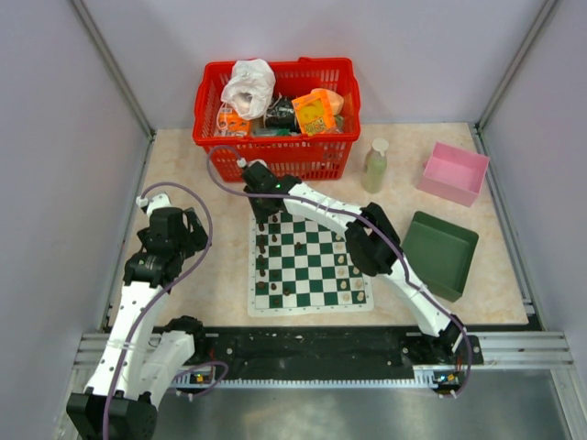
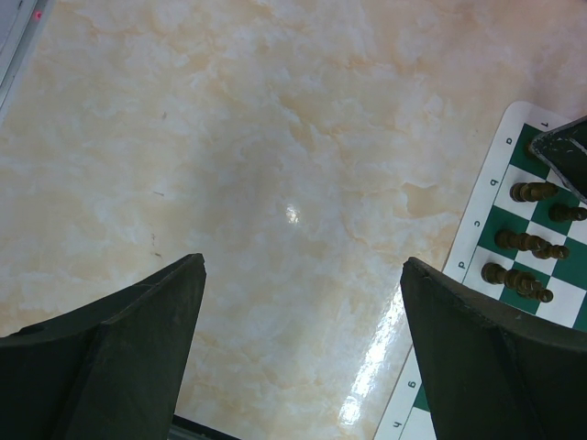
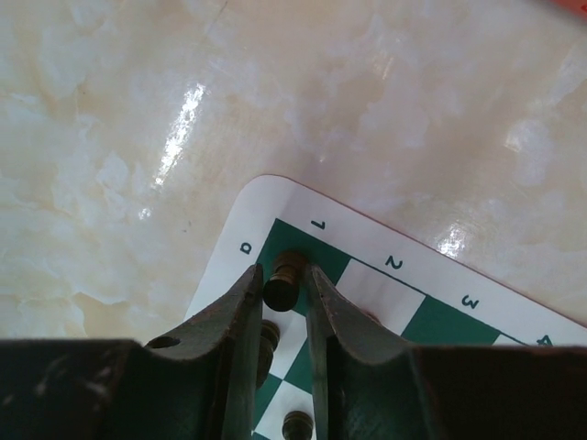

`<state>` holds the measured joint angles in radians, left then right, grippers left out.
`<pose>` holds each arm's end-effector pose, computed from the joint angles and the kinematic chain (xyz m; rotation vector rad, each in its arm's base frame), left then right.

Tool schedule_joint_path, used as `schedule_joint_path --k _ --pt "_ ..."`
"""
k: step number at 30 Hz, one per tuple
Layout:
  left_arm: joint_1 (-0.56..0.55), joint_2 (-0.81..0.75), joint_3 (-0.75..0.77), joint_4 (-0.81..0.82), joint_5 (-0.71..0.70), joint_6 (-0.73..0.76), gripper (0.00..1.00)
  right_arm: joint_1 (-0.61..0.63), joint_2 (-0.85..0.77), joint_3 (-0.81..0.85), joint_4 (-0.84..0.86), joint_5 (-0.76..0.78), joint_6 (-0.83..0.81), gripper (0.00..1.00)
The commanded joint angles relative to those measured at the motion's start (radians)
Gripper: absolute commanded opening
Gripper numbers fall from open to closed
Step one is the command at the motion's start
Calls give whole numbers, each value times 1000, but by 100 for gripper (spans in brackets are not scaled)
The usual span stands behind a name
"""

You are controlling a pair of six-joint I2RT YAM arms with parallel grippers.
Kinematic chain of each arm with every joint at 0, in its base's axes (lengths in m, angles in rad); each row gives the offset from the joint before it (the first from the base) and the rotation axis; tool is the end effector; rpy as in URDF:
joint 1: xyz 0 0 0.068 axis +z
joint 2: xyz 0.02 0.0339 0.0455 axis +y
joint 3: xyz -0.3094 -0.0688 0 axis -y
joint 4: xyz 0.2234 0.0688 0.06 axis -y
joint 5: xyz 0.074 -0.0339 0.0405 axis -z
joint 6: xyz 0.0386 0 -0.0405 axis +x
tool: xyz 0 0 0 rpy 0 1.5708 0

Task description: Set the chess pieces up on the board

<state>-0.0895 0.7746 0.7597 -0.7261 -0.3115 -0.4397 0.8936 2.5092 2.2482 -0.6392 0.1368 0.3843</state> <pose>0.1055 0.0024 0.3118 -0.5487 2.2026 0.0823 0.3617 0.4414 0.2088 -0.5716 2.4328 0.3818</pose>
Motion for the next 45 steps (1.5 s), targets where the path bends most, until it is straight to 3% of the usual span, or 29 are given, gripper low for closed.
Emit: schedule_joint_path --k 1,10,17,19,26,31,38,45 --pt "-1 -5 7 19 -3 -1 93 -5 7 74 3 -19 -10 26" --pt "-1 -3 9 19 -5 -1 93 -10 -26 116 -11 0 -21 31" --pt "-1 -3 7 17 -5 -1 93 -13 -159 76 -24 35 -53 33" --pt "-1 -5 7 17 -5 -1 93 -15 -219 33 -20 50 -48 33" --pt "-1 -5 7 16 -9 -2 93 -15 -539 -387 125 92 -13 38" --pt "-1 -1 7 17 -8 -1 93 -15 -624 -631 138 89 48 38" --pt "-1 3 9 17 -1 -1 93 -13 -639 -780 161 31 110 38" --pt "-1 3 7 16 -3 -1 93 -15 -587 -782 159 12 107 37"
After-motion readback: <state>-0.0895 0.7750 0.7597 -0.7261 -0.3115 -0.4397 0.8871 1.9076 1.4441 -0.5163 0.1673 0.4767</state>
